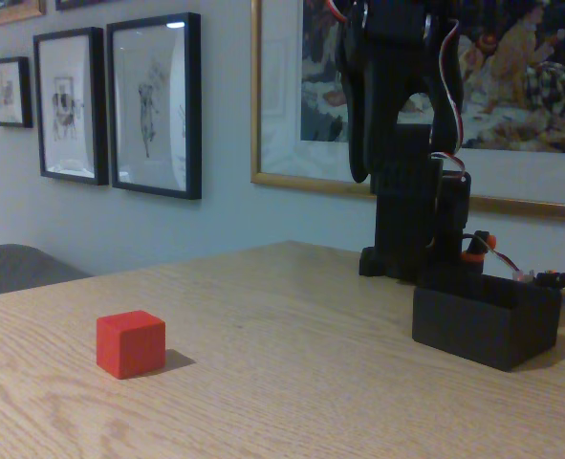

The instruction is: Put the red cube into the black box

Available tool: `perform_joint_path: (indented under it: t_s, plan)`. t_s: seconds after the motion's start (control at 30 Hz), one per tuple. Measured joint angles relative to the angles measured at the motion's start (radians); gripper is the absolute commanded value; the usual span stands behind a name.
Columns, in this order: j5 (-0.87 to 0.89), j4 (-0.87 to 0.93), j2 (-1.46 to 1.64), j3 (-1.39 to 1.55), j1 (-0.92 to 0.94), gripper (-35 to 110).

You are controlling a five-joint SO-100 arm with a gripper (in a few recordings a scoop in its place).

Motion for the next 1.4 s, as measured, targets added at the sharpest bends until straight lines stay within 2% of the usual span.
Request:
perform_joint_path:
  t_s: [0.03,0.1,0.2,0.3,0.53,0.67,0.93,1.17,1.23,1.27,1.4]
  plan:
    - [0.0,-0.017,0.002,0.003,0.0,-34]
    - [-0.058,-0.179,0.058,0.066,-0.055,-34]
    - [-0.281,-0.224,0.164,0.233,-0.276,-34]
    - [-0.347,-0.239,0.19,0.252,-0.325,-34]
    - [-0.373,-0.239,0.152,0.241,-0.364,-33]
    - [-0.367,-0.212,0.037,0.11,-0.379,-17]
    - [-0.373,-0.186,-0.178,-0.034,-0.347,-10]
    - [-0.373,-0.227,-0.288,-0.052,-0.351,-16]
    - [-0.383,-0.245,-0.29,-0.052,-0.351,-24]
    - [-0.387,-0.261,-0.284,-0.044,-0.35,-35]
    - [-0.39,-0.279,-0.275,-0.023,-0.35,-35]
